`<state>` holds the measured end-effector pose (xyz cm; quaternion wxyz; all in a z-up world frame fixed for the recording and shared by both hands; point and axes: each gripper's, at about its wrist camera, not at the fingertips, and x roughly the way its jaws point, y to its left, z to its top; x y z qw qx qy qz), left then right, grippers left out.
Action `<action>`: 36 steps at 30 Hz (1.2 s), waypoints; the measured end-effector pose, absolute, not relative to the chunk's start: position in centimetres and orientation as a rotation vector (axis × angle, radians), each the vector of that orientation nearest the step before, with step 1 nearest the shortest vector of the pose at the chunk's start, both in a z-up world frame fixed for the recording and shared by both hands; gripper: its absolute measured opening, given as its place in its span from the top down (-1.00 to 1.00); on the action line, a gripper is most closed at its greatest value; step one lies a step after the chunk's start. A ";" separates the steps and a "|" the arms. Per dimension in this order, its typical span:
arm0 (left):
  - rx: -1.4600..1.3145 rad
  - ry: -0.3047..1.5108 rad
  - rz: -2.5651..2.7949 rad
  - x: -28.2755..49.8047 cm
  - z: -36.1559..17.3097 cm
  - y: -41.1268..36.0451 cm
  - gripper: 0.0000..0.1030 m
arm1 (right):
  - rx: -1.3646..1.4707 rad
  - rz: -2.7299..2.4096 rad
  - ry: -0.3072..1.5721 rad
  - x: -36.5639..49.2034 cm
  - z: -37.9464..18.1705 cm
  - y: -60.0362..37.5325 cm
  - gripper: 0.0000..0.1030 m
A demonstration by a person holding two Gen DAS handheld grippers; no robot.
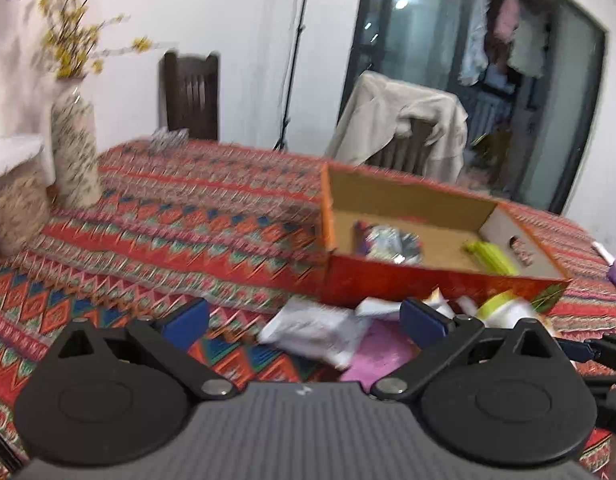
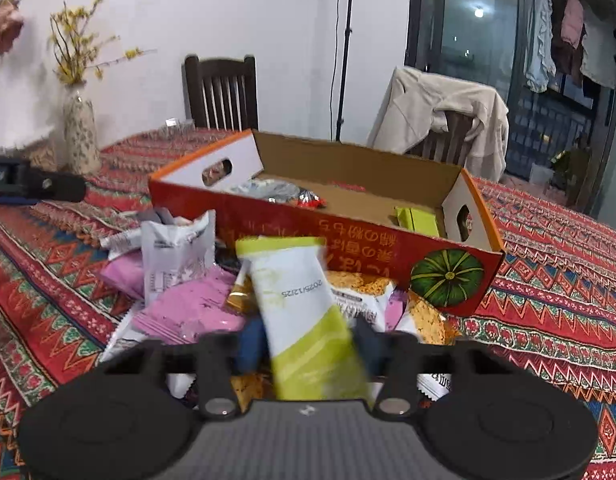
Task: Organize snacks
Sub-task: 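Grasp the white-green packet with the right gripper while the left gripper grasps a white packet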
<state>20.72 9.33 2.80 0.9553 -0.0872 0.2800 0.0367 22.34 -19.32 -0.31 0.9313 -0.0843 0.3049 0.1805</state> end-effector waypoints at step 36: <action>-0.188 0.759 0.002 29.0 -3.1 9.9 -0.92 | 0.022 0.232 0.481 23.9 -0.3 -25.6 0.31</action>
